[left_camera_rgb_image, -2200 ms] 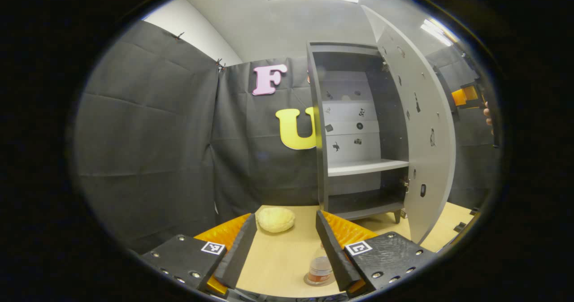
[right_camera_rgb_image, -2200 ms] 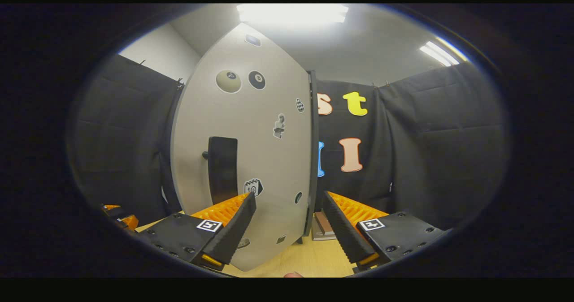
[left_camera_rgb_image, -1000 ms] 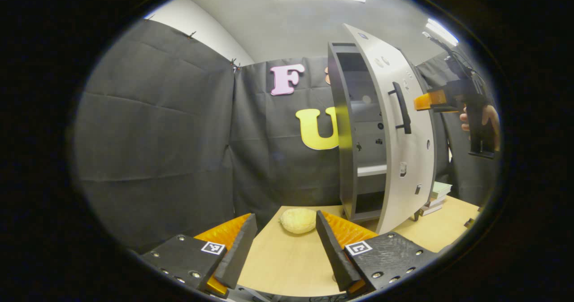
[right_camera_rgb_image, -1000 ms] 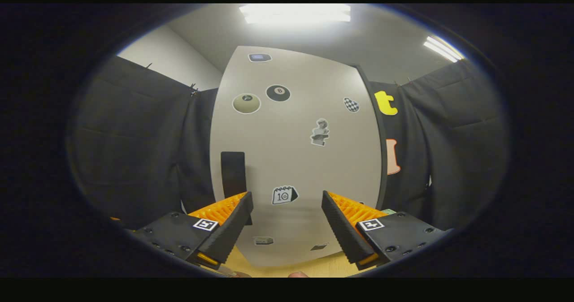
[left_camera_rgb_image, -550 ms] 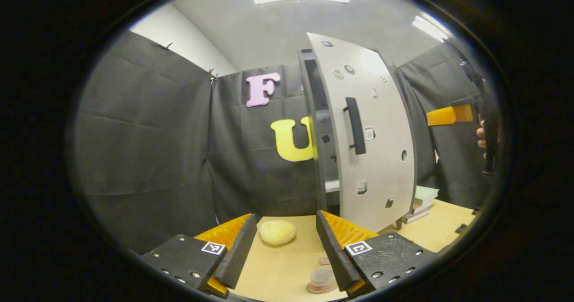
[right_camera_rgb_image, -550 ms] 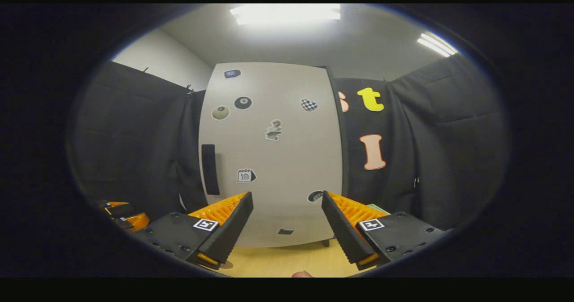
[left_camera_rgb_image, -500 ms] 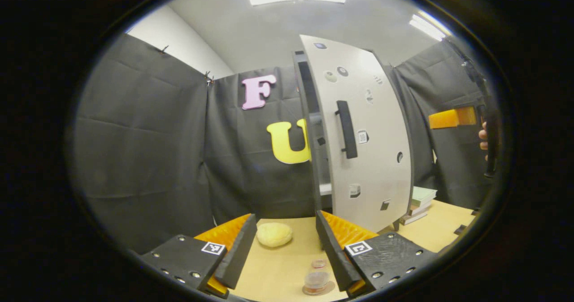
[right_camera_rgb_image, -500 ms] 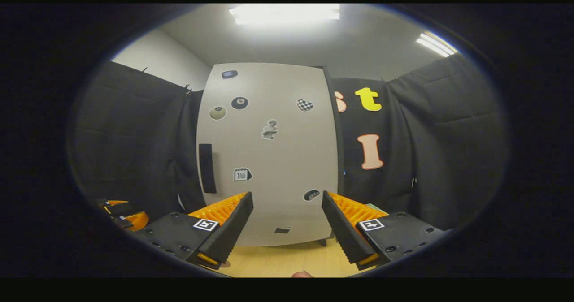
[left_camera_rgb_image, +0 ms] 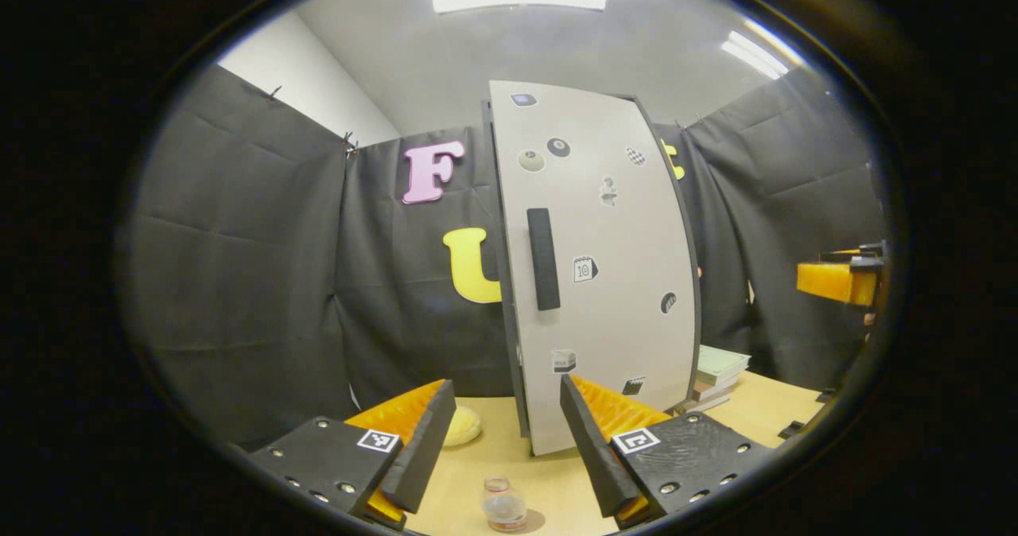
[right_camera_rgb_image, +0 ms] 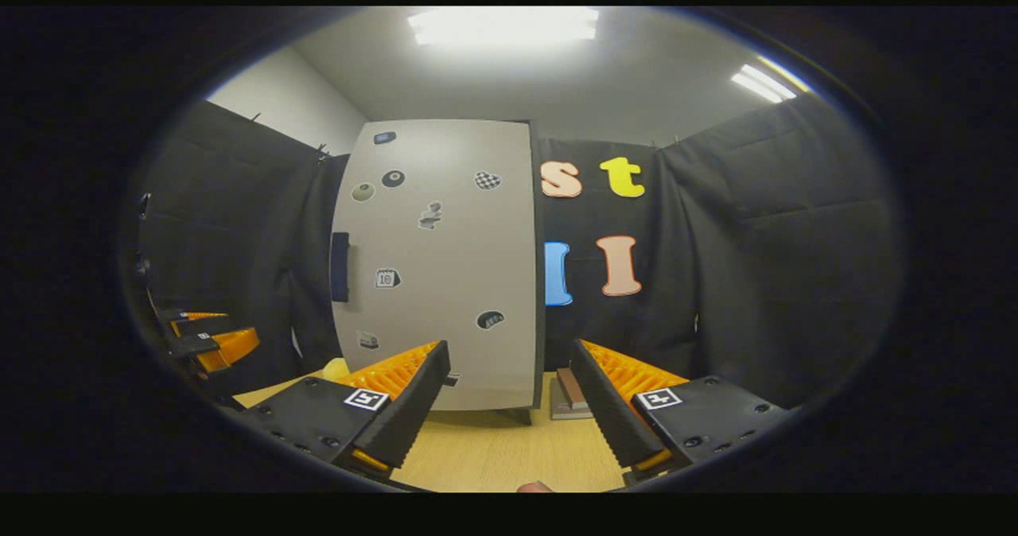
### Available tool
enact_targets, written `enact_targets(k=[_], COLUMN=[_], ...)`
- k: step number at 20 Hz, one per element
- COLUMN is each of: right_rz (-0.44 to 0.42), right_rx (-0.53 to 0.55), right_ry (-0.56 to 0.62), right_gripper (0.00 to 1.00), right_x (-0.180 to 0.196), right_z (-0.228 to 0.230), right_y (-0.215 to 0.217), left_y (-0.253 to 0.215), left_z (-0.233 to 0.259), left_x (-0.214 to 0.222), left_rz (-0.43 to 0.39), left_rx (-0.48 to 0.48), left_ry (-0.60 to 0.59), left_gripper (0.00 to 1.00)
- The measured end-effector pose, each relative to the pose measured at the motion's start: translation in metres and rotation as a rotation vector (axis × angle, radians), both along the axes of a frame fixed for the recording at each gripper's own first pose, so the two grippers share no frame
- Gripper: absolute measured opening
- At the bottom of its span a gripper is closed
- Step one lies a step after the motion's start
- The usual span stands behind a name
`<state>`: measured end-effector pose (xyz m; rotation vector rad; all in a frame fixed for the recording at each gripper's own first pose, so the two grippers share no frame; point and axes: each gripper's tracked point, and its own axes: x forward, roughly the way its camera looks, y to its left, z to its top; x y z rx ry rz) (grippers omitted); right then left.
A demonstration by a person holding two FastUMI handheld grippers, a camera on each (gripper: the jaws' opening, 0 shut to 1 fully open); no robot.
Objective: Open the cabinet door with the right hand, grasp the bottle in the cabinet with the left hand and place it on the coaster, then close the cabinet door with the right hand.
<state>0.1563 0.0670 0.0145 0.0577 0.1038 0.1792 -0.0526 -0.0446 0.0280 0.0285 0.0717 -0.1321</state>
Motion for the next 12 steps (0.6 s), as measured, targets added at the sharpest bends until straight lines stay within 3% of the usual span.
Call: enact_targets(k=[12], right_rz=[0.017], right_rx=[0.002], right_ry=[-0.06], right_gripper=[0.97], right_x=[0.007], right_z=[0.015], right_y=[0.003], left_y=[0.002], left_z=[0.0], left_x=[-0.016], left_rz=[0.048], left_rx=[0.0], left_ry=[0.001], left_gripper=[0.79])
